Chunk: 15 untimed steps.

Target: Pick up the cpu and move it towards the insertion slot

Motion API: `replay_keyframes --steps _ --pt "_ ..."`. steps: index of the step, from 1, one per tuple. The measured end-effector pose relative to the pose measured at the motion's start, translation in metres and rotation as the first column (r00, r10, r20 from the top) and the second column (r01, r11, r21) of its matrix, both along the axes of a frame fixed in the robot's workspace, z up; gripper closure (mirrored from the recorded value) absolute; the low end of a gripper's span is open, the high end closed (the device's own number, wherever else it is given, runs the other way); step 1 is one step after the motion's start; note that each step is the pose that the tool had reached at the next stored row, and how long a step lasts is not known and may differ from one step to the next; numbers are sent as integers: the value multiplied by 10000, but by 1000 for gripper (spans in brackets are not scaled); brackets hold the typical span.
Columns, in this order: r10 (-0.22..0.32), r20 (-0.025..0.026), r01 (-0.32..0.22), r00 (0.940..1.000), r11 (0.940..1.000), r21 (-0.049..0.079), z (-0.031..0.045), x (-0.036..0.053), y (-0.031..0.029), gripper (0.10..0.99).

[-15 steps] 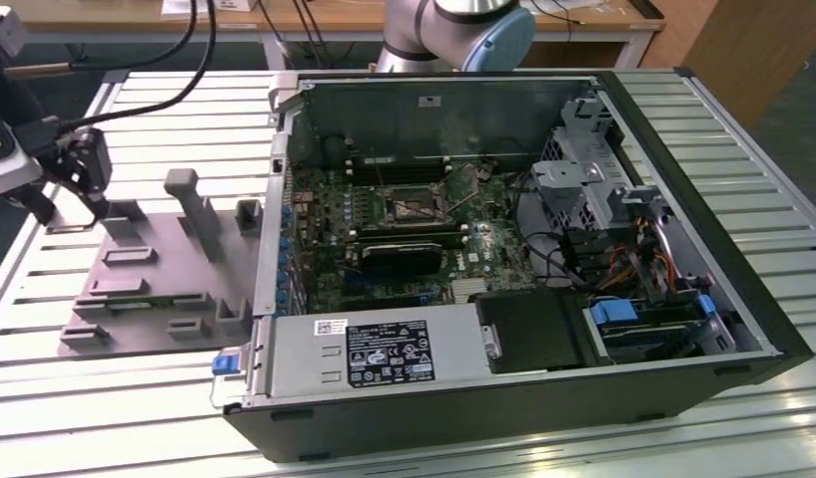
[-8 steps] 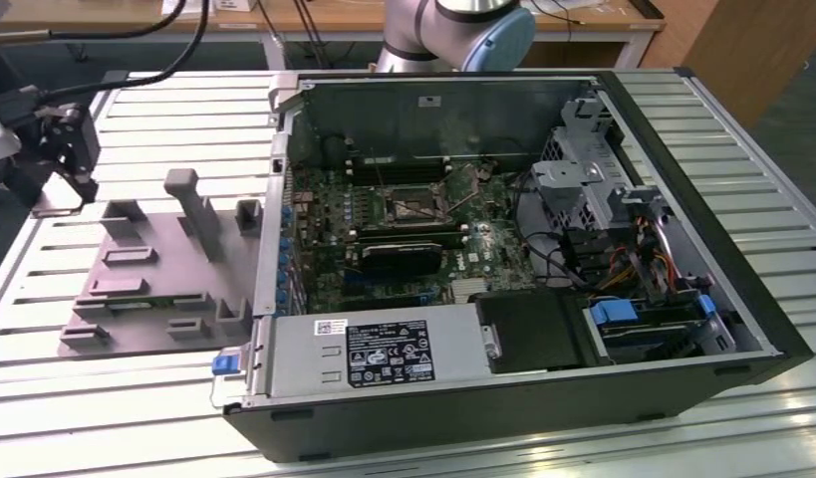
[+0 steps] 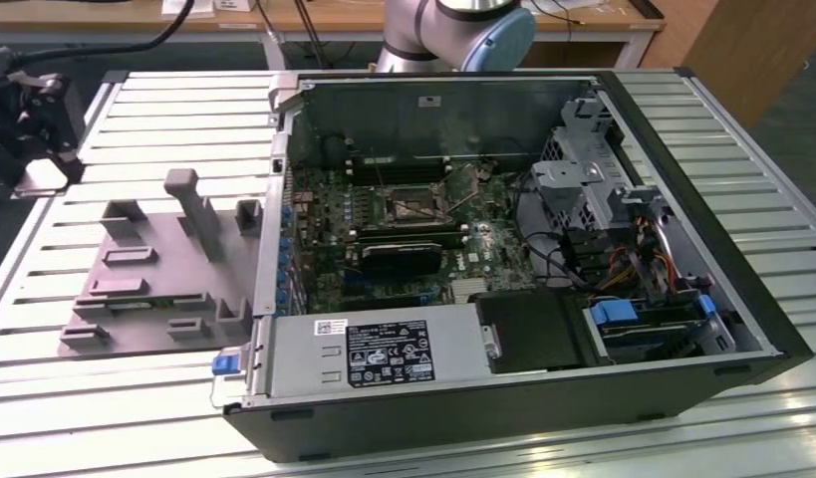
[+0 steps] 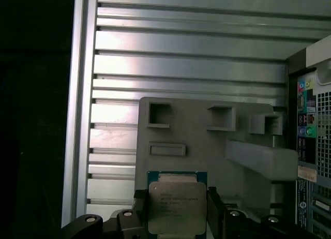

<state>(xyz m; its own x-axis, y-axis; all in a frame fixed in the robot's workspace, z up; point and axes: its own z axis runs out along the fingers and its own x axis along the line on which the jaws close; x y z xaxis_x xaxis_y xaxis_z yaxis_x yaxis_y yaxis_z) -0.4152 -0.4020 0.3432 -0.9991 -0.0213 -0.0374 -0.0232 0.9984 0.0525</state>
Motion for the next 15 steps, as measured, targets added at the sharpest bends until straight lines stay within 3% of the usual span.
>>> replay_keyframes --steps 15 --pt "0 108 0 9999 10000 0 378 0 4 545"
